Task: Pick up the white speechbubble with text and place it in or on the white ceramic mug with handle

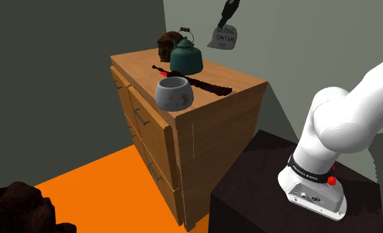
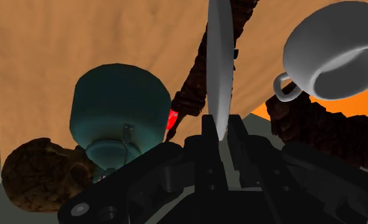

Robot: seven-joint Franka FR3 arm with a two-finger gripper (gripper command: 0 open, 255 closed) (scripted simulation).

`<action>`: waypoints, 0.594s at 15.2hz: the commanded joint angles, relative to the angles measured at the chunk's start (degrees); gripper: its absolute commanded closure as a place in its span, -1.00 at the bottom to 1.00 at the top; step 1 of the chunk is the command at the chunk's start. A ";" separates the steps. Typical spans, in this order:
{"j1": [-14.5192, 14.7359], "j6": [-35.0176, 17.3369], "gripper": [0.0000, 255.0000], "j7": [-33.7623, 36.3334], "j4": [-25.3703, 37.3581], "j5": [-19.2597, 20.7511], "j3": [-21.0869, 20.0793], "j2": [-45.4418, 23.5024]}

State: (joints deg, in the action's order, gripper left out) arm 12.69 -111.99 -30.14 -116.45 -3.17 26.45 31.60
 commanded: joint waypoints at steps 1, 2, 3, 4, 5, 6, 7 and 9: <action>0.31 -0.76 1.00 2.68 -0.58 -0.05 -2.38 0.07; 0.57 -1.05 1.00 4.00 -0.50 -0.14 -3.53 -0.20; 0.85 -1.33 1.00 5.32 -0.36 -0.23 -4.66 -0.52; 1.14 -1.59 1.00 6.62 -0.15 -0.32 -5.76 -0.89; 1.44 -1.85 1.00 7.92 0.13 -0.40 -6.85 -1.32; 1.76 -2.09 1.00 9.22 0.47 -0.47 -7.91 -1.80; 2.08 -2.32 1.00 10.50 0.88 -0.53 -8.95 -2.34; 2.73 -2.72 1.00 13.06 1.89 -0.62 -11.00 -3.57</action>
State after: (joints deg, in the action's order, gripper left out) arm 15.09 -114.11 -18.65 -114.65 -3.78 16.70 28.57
